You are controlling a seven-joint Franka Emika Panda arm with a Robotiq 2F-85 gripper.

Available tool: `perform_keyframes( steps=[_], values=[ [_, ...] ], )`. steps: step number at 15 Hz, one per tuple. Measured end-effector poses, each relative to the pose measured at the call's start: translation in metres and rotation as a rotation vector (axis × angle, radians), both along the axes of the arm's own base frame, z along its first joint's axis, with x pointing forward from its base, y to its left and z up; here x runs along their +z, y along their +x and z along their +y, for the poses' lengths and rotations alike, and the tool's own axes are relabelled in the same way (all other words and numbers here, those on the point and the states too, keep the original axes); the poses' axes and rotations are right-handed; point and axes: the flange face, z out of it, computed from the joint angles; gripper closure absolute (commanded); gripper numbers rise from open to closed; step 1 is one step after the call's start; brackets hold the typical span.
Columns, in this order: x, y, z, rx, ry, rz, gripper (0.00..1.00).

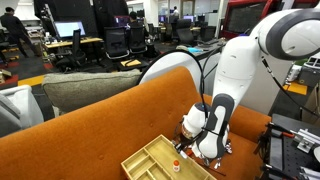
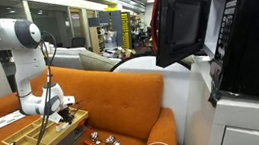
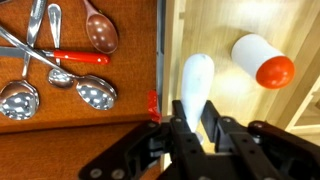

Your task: Put the white fork on the tray

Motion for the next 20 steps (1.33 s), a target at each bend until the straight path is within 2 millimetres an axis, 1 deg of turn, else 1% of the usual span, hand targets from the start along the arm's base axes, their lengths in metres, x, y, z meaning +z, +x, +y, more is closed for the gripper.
perform_keyframes(
  steps=[4,5,6,7,8,9,11,13,14,15,17,19,20],
  values=[
    [-0.007,-0.008,0.012,0.054,0.004,0.028,0.94],
    [-0.008,-0.01,0.015,0.06,0.006,0.039,0.81],
    [-0.009,-0.011,0.016,0.063,0.007,0.052,0.52],
    [-0.01,-0.012,0.017,0.063,0.007,0.063,0.5],
    [-0.011,-0.012,0.017,0.061,0.007,0.077,0.45],
    [-0.012,-0.012,0.017,0.058,0.007,0.09,0.37],
    [-0.012,-0.009,0.017,0.044,0.013,0.108,0.25],
    [-0.008,-0.005,0.02,0.028,0.04,0.123,0.11],
    [-0.002,-0.001,0.019,0.013,0.062,0.129,0.03],
    [0.006,0.003,0.017,-0.006,0.089,0.132,0.0],
    [0.027,0.013,0.006,-0.055,0.153,0.132,0.0],
    [0.054,0.02,-0.012,-0.113,0.213,0.127,0.0],
    [0.066,0.022,-0.025,-0.148,0.232,0.124,0.0]
  ],
)
